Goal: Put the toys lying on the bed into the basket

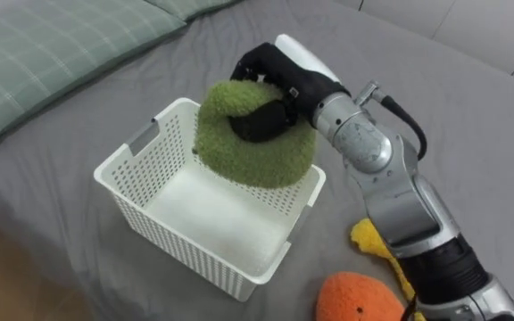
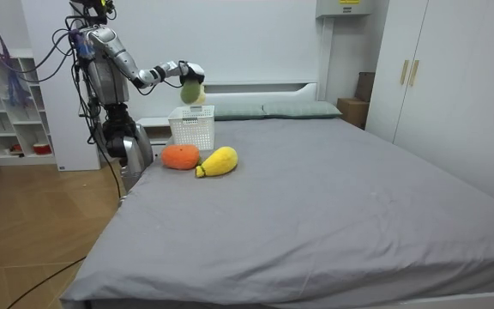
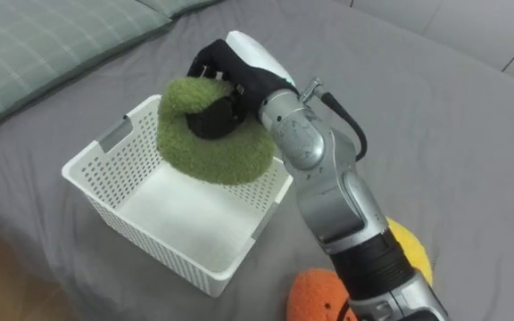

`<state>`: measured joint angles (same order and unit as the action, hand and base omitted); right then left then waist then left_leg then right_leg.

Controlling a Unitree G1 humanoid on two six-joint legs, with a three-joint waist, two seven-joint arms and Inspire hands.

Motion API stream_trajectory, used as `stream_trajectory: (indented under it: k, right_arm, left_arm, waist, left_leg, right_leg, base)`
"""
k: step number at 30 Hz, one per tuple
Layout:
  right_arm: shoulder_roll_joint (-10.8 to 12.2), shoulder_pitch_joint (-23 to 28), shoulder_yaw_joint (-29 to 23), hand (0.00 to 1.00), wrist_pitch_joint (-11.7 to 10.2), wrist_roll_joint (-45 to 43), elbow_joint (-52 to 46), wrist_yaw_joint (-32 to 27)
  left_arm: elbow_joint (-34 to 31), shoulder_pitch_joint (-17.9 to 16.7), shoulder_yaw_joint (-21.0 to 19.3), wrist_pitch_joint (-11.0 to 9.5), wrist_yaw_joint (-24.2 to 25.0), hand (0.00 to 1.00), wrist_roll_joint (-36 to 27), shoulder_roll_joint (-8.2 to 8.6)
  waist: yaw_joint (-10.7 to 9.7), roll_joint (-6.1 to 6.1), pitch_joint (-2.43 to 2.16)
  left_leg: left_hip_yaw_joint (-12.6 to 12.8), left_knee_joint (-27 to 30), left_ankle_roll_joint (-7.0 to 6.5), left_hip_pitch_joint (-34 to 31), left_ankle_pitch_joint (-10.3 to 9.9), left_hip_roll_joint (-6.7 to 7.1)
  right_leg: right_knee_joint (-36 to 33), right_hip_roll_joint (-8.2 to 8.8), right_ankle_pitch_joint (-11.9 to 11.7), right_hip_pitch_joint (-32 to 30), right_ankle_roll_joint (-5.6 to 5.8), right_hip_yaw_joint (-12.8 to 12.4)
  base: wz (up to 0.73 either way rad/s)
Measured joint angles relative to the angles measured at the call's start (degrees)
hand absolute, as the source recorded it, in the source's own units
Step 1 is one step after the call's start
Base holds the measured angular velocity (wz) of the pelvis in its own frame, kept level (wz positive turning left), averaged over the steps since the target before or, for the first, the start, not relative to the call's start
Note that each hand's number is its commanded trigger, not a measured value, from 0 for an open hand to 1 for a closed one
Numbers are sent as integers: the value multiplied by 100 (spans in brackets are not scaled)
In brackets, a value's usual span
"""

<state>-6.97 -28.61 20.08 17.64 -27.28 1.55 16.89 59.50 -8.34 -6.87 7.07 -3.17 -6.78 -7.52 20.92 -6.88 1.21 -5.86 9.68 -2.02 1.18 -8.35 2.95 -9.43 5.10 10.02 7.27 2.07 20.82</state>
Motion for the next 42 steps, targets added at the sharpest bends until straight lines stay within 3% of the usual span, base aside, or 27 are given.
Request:
stream_trajectory:
  k: [12,23,31,34,35,42]
  right_arm:
    - [-33,303,78,0,-38,-7,25,-78]
    - [-86,305,78,0,-62,-7,14,-213]
    - [-345,311,32,0,-183,143,37,-357]
    - [-397,491,-232,0,-324,340,103,-492]
    - [-400,581,-363,0,-393,453,242,-585]
    - [-466,959,-1012,0,-396,579,362,-885]
  left_arm:
    - [-121,4,33,1,-14,0,21,17]
    - [-142,-2,32,14,16,0,21,59]
    - [-131,-36,5,0,-12,0,23,70]
    - [-140,-39,6,-6,-84,0,22,51]
    - [-138,-46,-11,-6,-113,0,22,57]
    - [-135,-140,-141,-13,-125,0,21,97]
  waist:
    - [-38,65,31]
    - [-71,178,-46]
    - [-209,129,-63]
    - [-246,88,-76]
    - [-248,108,-54]
    - [-483,104,-32]
  left_leg:
    - [-128,38,6,-55,18,33]
    - [-135,48,0,-35,24,48]
    - [-124,42,-8,56,28,69]
    - [-114,37,-17,91,33,57]
    - [-68,17,-22,132,35,50]
    - [137,5,-66,112,32,44]
  right_leg:
    - [61,-5,-5,40,3,38]
    - [59,-2,-11,70,9,35]
    - [54,16,-12,150,13,55]
    - [49,32,-15,179,18,67]
    - [40,39,-16,190,20,37]
    - [-87,82,-20,52,42,-124]
  base:
    - [6]
    - [0]
    - [0]
    - [-2]
    - [-11]
    - [-14]
